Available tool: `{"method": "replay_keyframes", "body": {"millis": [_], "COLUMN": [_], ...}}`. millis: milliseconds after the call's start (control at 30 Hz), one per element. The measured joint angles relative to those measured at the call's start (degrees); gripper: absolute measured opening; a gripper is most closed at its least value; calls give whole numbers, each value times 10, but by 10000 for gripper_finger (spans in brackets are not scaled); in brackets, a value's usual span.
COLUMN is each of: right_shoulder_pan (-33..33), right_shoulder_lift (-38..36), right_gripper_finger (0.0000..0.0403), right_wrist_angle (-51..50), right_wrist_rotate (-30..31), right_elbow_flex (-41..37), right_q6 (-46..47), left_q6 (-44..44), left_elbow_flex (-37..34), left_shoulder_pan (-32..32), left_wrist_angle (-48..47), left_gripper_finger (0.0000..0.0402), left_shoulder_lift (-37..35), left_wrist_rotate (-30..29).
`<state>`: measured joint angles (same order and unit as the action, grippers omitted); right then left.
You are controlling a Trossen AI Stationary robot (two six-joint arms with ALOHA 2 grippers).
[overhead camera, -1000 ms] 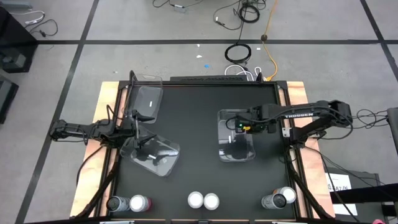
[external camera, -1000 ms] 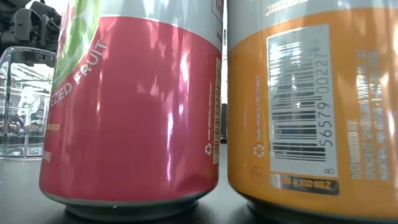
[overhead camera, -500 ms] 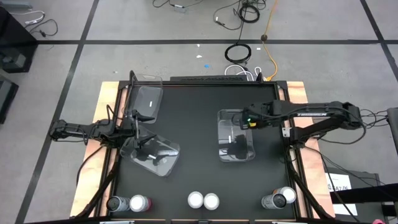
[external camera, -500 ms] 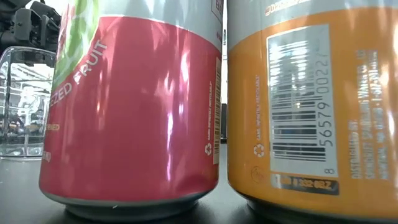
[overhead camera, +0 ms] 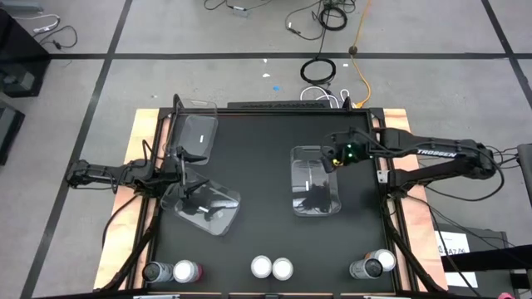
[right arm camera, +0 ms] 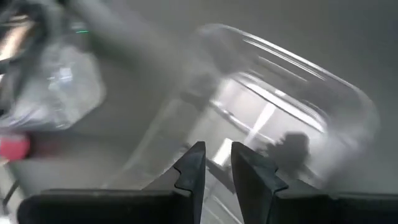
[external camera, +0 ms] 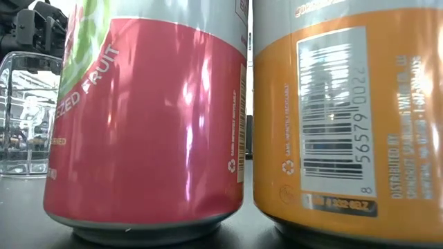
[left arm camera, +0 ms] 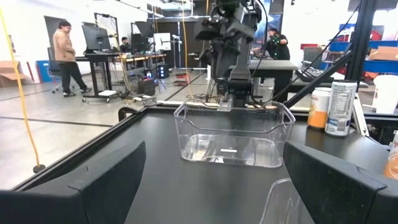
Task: Sort soda cans
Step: Move the middle left transparent bin to the center of the table
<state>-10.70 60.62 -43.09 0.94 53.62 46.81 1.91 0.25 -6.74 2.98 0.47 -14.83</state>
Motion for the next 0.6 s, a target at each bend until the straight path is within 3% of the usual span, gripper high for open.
{"method": "replay_keyframes", "body": {"millis": [167, 600], "right_shoulder_pan": [0, 0], "right_shoulder_lift": [22, 26], "right_gripper_finger": [71, 71], "right_wrist_angle": [38, -36], "right_wrist_rotate": [-28, -25], "right_elbow_flex": [0, 0], "right_q6": [-63, -175], "left_q6": [0, 0], "left_elbow_flex": [0, 0], "left_shoulder_pan": [0, 0], "left_wrist_angle": [0, 0], "left_gripper_finger": [389, 389], "left_shoulder_lift": [0, 0], "left_wrist_rotate": [0, 0]}}
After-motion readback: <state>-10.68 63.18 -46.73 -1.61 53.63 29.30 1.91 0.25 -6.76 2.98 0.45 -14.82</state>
